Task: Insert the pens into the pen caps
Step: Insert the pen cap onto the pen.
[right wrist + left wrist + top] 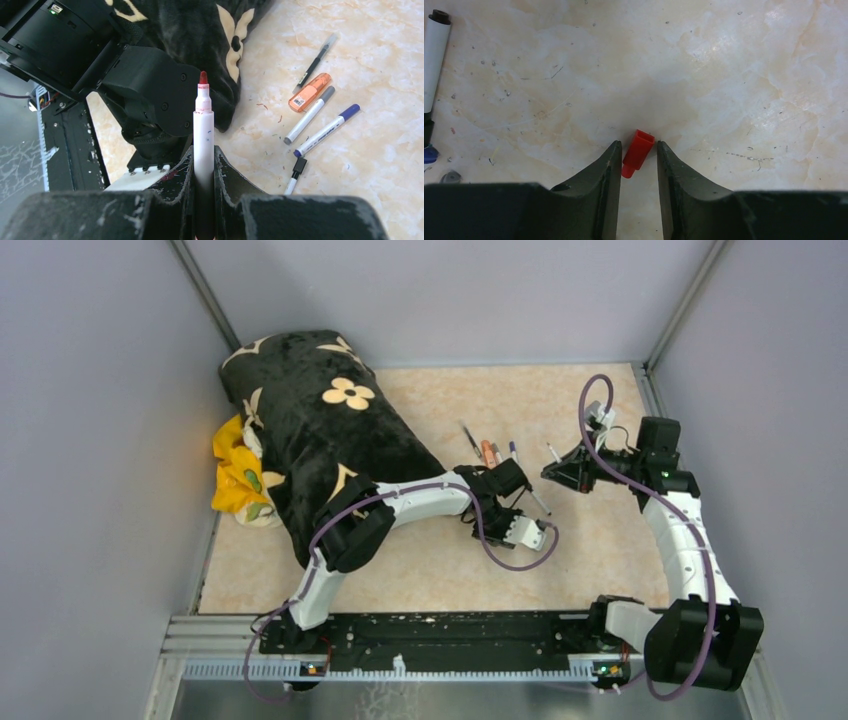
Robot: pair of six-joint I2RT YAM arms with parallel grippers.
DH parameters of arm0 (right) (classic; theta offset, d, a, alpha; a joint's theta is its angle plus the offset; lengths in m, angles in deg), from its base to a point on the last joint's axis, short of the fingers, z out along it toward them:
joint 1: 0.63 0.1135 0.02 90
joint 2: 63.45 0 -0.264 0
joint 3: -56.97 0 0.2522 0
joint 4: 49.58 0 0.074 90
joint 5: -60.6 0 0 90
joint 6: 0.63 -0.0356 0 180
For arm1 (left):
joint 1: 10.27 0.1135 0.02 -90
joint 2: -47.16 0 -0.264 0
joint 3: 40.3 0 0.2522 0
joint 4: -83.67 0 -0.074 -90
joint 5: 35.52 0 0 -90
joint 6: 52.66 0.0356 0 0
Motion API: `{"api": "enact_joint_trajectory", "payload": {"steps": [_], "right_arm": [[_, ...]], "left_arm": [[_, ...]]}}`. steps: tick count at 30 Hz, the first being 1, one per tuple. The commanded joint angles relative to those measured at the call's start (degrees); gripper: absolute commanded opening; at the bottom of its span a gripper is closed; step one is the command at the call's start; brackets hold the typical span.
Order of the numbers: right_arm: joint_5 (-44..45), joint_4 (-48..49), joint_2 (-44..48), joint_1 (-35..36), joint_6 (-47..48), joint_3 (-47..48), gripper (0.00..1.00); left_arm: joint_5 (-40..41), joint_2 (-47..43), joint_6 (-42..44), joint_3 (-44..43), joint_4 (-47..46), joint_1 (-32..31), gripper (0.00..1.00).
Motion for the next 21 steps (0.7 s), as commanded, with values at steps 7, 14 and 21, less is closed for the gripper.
{"api": "enact_joint_trajectory", "payload": {"steps": [7, 14, 21], "right_arm": [[-2.8, 0.2, 0.7, -1.2, -0.1, 3.0, 0.00], [-3.5, 0.5, 0.6, -1.2, -0.2, 2.6, 0.00], [-7.8, 1.9, 1.1, -1.2, -0.2, 1.3, 0.00]], "left_arm": [[0.9, 1.1, -0.5, -0.9, 2.2, -0.2, 0.16], [1.0, -8.5, -7.8, 11.2, -12.1, -0.2, 0.00], [1.3, -30.1, -28.8, 32.2, -37.4, -0.2, 0.00]]}}
